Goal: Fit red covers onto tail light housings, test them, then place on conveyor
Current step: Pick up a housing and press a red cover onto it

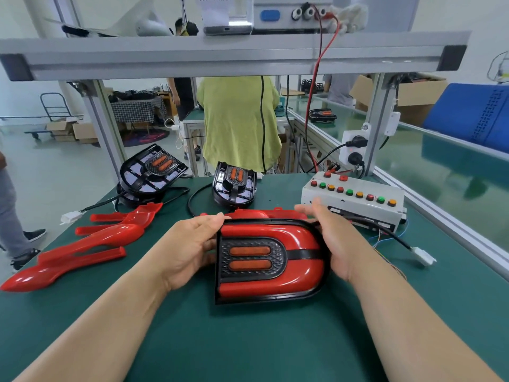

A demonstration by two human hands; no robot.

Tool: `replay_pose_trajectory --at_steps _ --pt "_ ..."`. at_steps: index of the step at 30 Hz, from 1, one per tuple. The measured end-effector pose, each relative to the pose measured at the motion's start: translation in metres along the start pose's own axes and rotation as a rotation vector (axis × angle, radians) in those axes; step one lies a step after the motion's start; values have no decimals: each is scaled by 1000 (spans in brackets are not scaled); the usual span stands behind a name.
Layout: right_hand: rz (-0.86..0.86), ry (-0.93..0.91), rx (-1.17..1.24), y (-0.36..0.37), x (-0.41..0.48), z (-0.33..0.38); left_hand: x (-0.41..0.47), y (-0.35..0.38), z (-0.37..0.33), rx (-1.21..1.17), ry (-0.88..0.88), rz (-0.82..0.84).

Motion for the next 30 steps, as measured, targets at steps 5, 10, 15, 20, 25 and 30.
replay_pose_trajectory --at_steps 5,10,15,20,25,30 --pt "-92 2 28 -17 4 7 0 -7 -1 20 29 -89" --pt "-234 -115 117 -31 1 12 1 -13 -1 24 24 -181" --pt "-455 -177 205 -50 -5 16 -1 -7 0 33 2 -117" --pt "-543 -248 98 -54 -13 25 -1 3 4 68 23 -47" --pt "-450 -401 -148 -43 -18 38 -7 11 -5 430 140 -83" --pt "-299 -577 -520 -13 -28 48 -8 17 -12 634 236 -155"
Point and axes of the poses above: each hand's wrist, its own x-axis towards the middle knuckle, its own y-axis out of the palm, z = x × y, the point moved 7 cm from there along x, towards the middle knuckle, and after that the axes turned 6 degrees about -x, right-handed, at the moved point
